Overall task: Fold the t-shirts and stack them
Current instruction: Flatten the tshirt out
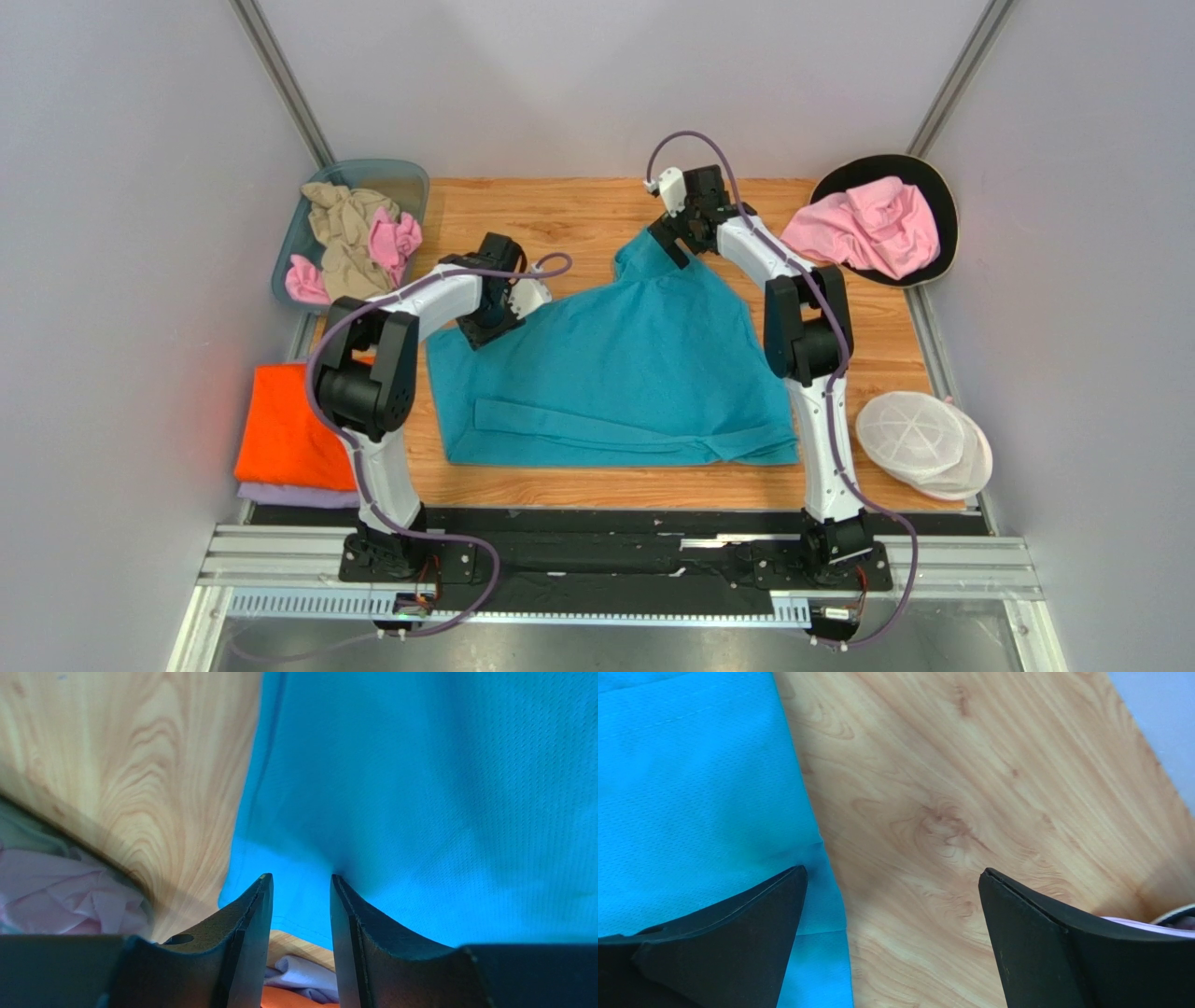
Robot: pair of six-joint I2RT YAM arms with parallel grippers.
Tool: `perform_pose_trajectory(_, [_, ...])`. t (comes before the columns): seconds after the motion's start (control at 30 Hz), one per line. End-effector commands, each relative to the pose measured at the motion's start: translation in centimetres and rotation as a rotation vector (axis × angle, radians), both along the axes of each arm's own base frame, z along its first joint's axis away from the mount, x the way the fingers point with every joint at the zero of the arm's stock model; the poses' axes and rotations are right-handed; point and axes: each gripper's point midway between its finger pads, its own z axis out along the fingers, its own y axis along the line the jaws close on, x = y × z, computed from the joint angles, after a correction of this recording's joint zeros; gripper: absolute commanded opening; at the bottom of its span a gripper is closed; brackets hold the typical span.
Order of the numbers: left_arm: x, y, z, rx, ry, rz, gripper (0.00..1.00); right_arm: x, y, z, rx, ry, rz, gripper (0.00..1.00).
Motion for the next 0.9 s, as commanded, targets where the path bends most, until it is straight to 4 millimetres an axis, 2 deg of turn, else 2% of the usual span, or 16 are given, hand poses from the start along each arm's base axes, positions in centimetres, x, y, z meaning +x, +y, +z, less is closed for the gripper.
perform_pose_trajectory(0.0, [1.0, 0.5, 0.2, 0.091, 0.004, -0.032, 0.44, 1.3, -2.6, -0.3, -0.123, -0.064, -0.027, 1.0])
perform_pose_trajectory(0.13, [1.7, 0.7, -0.1, 0.124, 0.012, -0.046, 0.43, 1.6, -4.8, -0.3, -0.158, -0.068, -0.065, 1.0])
perform_pose_trajectory(0.37, [3.5, 0.7, -0.1, 0.163, 0.008, -0.072, 0.42, 1.3, -7.2, -0.4, -0.211, -0.074, -0.109, 0.99])
perform_pose_trajectory(0.6, [6.9, 0.1, -0.4, 0.196, -0.016, -0.108, 0.41, 0.7, -9.3, -0.8, -0.254, -0.066, -0.136, 0.99])
perform_pose_trajectory(0.87, [11.3, -0.9, -0.7, 0.227, -0.052, -0.144, 0.4, 1.7, -10.5, -0.3, -0.277, -0.091, -0.16, 0.99])
